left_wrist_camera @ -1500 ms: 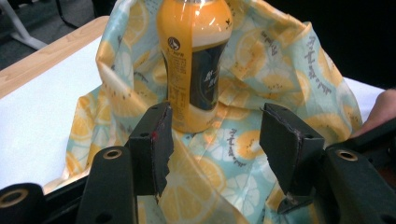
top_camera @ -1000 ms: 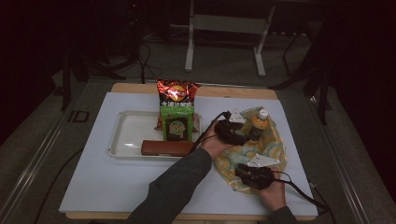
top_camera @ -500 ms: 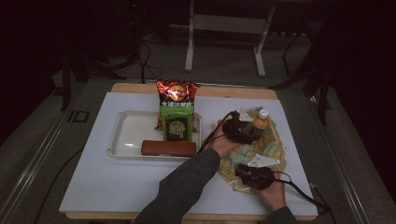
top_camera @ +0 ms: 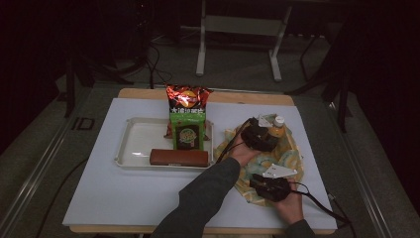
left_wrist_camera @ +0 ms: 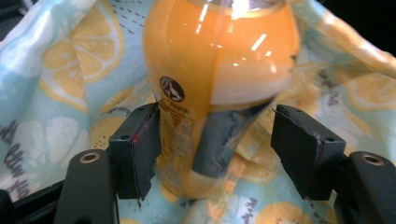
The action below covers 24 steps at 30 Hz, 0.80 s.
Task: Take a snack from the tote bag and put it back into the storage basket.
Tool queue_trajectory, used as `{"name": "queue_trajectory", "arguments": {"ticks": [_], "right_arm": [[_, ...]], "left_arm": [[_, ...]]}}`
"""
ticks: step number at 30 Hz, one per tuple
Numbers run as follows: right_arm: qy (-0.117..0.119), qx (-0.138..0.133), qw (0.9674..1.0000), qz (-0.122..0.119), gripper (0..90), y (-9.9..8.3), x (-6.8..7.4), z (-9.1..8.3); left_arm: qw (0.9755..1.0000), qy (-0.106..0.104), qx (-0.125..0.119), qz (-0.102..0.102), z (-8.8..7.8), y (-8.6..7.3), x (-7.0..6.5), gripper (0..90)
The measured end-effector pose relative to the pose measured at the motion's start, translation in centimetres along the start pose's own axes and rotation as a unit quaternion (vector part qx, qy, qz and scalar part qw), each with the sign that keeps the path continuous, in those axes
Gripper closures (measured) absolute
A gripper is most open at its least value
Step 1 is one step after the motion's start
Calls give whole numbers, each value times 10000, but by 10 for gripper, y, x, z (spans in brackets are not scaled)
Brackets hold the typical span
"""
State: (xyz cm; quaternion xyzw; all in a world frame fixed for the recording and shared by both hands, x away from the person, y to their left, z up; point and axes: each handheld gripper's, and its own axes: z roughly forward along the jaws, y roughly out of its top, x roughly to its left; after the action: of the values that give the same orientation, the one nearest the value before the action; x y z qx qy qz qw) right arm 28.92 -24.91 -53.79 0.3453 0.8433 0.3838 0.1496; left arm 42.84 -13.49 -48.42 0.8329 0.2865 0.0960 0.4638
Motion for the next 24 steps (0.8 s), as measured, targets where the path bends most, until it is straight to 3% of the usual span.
{"name": "queue_trajectory", "arguments": {"ticks": [14,24], "right_arm": [[18,-10,10000,-11,658,-1,0,0],[28,-16,10000,-16,658,-1,0,-1]], "left_arm": [[10000,-18,58,-64,18,9,1,310],[9998,140,93,105,17,7,-2,359]]}}
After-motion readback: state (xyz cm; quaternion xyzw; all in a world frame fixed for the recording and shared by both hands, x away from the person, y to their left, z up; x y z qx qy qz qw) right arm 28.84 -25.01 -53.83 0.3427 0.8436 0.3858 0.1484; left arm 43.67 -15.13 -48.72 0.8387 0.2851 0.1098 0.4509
